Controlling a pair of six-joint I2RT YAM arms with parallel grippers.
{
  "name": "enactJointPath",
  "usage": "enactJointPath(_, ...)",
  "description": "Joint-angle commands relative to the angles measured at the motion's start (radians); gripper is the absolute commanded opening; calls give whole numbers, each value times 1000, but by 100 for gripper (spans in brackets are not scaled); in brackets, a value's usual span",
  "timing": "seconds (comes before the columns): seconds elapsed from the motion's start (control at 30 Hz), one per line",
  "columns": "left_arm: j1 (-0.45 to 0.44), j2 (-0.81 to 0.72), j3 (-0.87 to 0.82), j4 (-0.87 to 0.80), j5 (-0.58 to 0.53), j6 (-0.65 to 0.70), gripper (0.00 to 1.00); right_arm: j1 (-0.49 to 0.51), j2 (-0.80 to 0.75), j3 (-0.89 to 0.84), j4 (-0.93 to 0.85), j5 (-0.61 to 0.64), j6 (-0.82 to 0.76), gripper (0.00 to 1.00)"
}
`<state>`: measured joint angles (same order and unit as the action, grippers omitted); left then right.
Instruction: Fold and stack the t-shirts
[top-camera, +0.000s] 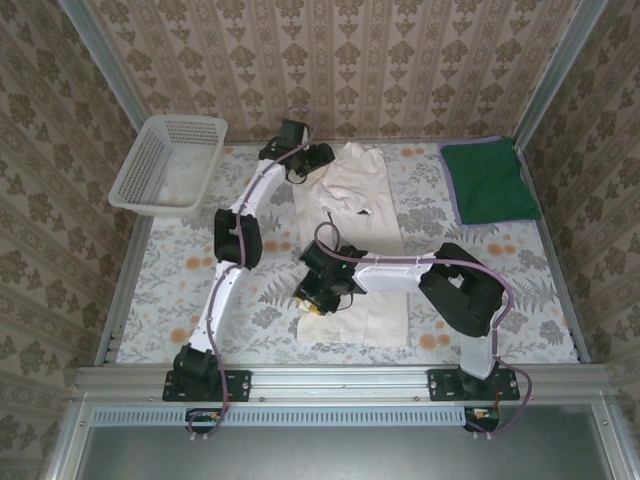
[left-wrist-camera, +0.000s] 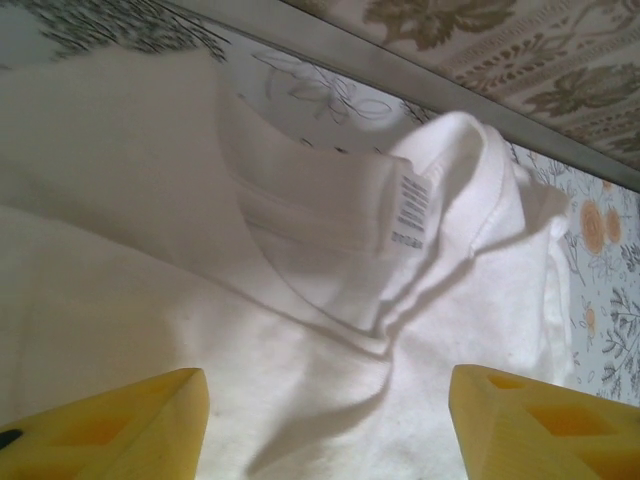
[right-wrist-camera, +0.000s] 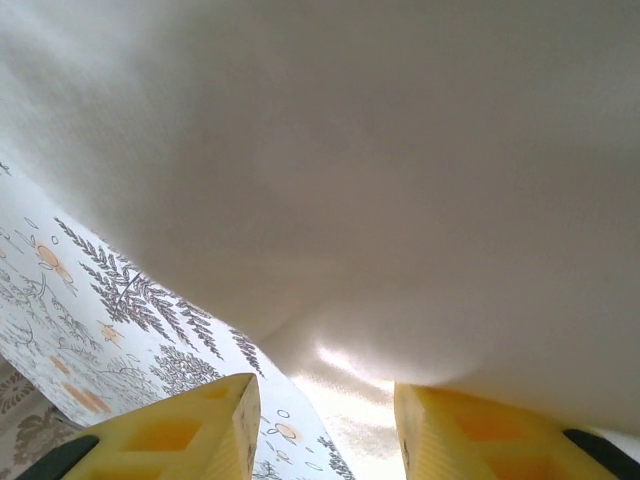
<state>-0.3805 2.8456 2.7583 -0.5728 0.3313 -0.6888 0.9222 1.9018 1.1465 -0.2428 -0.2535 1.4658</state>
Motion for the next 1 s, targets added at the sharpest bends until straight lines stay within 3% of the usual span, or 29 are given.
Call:
enactJointPath(0.0,13,-61,43,-11,34,-5,70,7,27,53,-112,25,-35,43)
enactJointPath(0.1,20,-162,-3,-127,4,37,74,9,6,56,-140,36,-58,43)
enactJointPath(0.17,32,-272,-157,-162,-43,44,74,7,-11,30,-136,45,-48,44)
enactJointPath(0.23,50,-377,-354,-138,-66,48,68,6,-31,-4,-123,51,-38,44)
enactJointPath(0.37,69,-451,-520,-172,-107,84,53,6,-56,-72,-99,54,-14,44)
enactJointPath(0.53,46,-418,-558,-232,-80,120,42,9,-83,-133,-80,43,1,43)
enactJointPath(0.67,2,-368,-531,-275,-129,146,41,10,-92,-151,-59,36,10,43)
enactJointPath(0.97,-19,-179,-291,-399,-218,155,41,16,-41,-93,-21,-6,15,43)
